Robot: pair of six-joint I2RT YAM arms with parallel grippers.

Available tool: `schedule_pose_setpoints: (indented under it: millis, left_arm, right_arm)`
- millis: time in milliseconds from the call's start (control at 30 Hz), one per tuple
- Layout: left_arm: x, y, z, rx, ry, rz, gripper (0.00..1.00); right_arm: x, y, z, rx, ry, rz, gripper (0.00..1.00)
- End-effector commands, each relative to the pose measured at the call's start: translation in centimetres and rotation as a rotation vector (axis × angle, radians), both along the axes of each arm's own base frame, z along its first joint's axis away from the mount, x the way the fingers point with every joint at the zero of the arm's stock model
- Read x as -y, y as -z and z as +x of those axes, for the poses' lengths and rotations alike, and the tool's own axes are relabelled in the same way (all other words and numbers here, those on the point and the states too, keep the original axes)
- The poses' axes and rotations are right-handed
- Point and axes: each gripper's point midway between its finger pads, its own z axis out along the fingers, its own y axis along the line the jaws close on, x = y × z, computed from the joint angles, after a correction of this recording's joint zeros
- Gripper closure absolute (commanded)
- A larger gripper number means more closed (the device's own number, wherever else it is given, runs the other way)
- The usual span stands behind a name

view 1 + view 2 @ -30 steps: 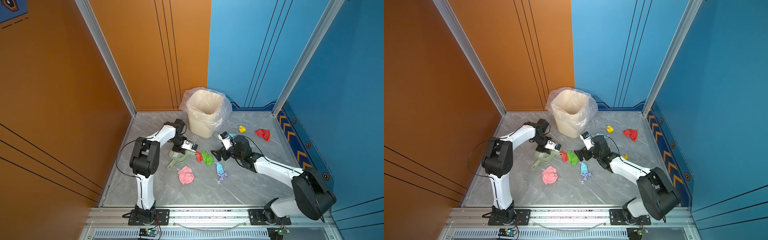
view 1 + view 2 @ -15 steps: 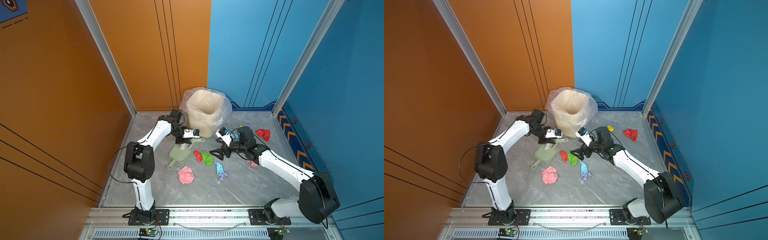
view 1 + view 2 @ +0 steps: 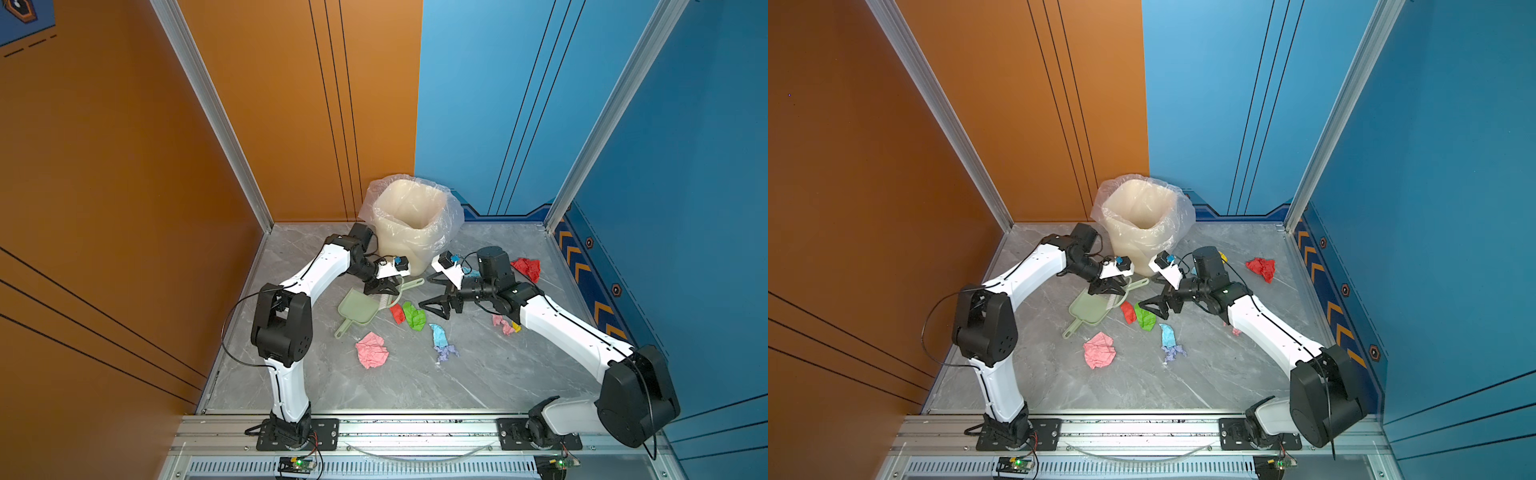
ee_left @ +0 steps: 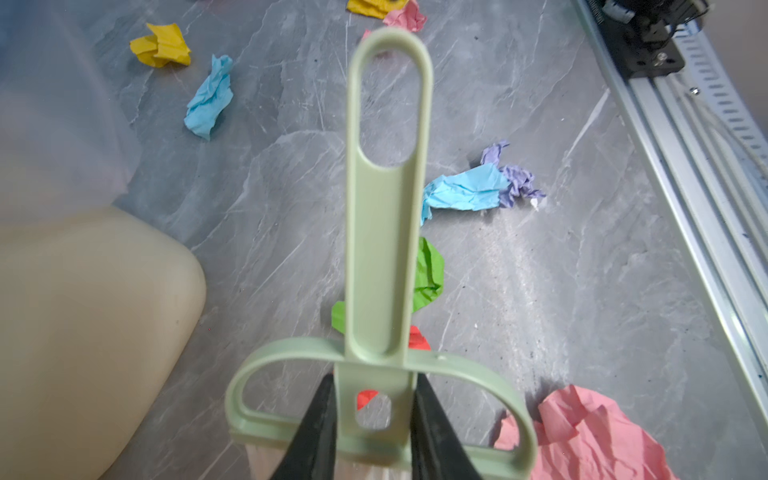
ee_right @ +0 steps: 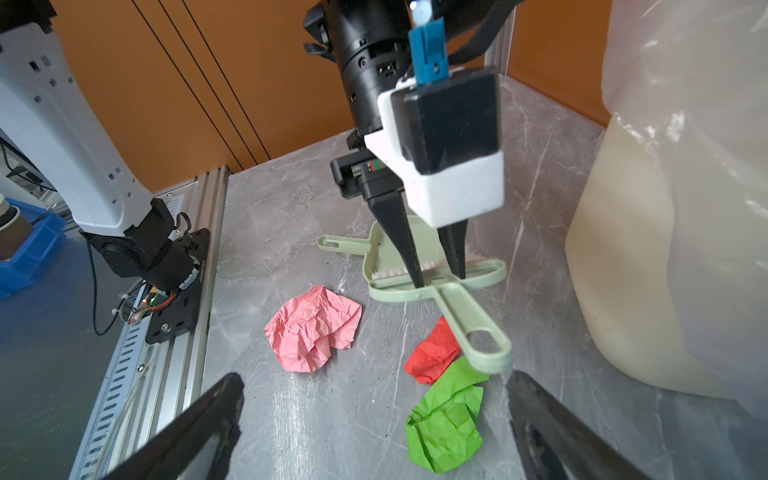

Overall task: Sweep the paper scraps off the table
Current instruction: 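Move the right gripper over the brush handle held by the left gripper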

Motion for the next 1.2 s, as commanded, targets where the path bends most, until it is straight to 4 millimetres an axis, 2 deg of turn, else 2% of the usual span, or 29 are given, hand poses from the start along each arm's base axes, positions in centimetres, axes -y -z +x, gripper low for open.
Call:
schedule_pose_setpoints:
  millis: [0,300,633,1167]
  left_arm:
    - [1.1,-2.2,-2.4,-0.061,0.034,-0.100,1.00]
    - [1.6,-2.8,-3.8,-0.079,0.057,-0.128,1.00]
    - [2.3,-3.1,-4.4,-0.084,0.077,-0.137,1.00]
    - [2.6,-3.6,-4.2,-0.084,0.082,-0.160,1.00]
  right_arm:
    - [-0.4,-1.3,0.2,0.019,-0.035,0.023,0.00]
    - [-1.1,-0.8,0.9,0.010,-0.059,0.031,0.00]
    - [-1.9,-0.4,1.4,0.016,-0.080,0.048,0.02]
    - [-2.7,0.8,0.9,0.022,-0.105,0.044,0.19]
